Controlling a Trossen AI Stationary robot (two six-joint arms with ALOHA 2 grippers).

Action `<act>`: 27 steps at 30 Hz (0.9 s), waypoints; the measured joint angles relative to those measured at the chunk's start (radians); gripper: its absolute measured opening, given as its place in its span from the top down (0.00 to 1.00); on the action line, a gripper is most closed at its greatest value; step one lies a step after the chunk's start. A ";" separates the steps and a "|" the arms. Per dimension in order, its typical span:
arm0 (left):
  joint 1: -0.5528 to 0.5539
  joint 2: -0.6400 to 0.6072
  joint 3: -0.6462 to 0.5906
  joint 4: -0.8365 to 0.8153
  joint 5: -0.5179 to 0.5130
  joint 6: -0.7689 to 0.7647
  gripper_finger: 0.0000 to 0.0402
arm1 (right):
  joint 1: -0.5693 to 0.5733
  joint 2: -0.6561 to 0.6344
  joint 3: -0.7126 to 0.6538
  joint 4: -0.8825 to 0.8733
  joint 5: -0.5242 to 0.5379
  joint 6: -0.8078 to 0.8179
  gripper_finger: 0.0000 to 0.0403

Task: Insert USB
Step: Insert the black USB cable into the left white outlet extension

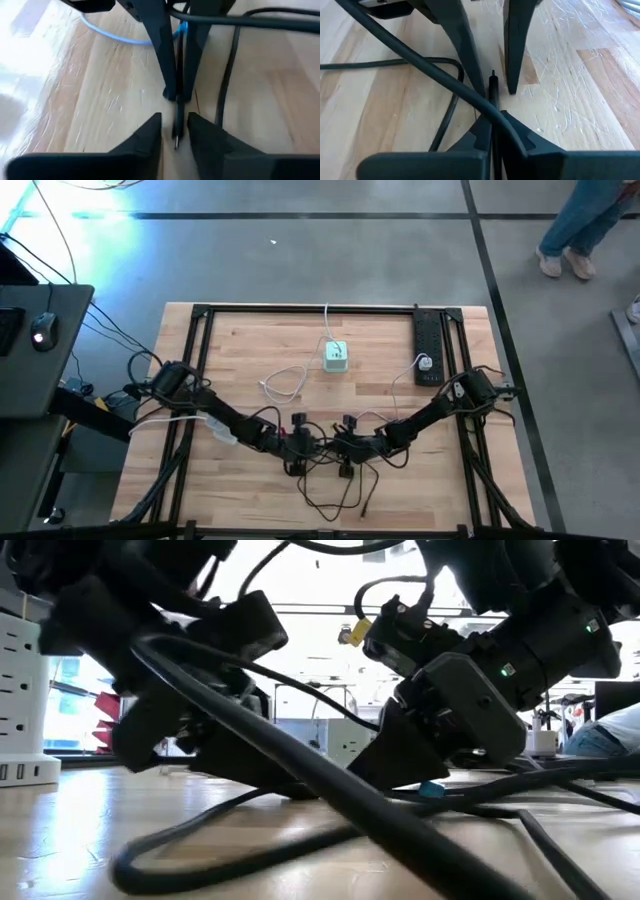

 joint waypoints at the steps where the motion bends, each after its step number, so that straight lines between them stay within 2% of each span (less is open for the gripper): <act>1: 0.000 0.000 0.000 -0.008 -0.011 -0.006 0.71 | 0.000 0.000 0.000 0.002 -0.001 0.000 0.99; 5: 0.001 0.004 0.002 -0.026 -0.038 -0.057 0.63 | -0.001 0.001 -0.002 0.019 -0.013 -0.011 1.00; 9: 0.009 0.004 0.002 -0.026 -0.009 -0.058 0.62 | -0.002 0.003 -0.003 0.038 -0.016 -0.017 1.00; 13: 0.014 0.002 0.004 -0.046 0.041 -0.085 0.72 | -0.002 0.003 -0.003 0.041 -0.018 -0.019 1.00; 19: 0.019 0.001 0.004 -0.060 0.092 -0.091 0.97 | 0.001 0.005 -0.003 0.051 -0.005 -0.013 0.96; 27: 0.018 0.002 0.003 -0.054 0.083 -0.102 0.99 | 0.021 0.008 -0.003 0.096 0.075 -0.013 0.79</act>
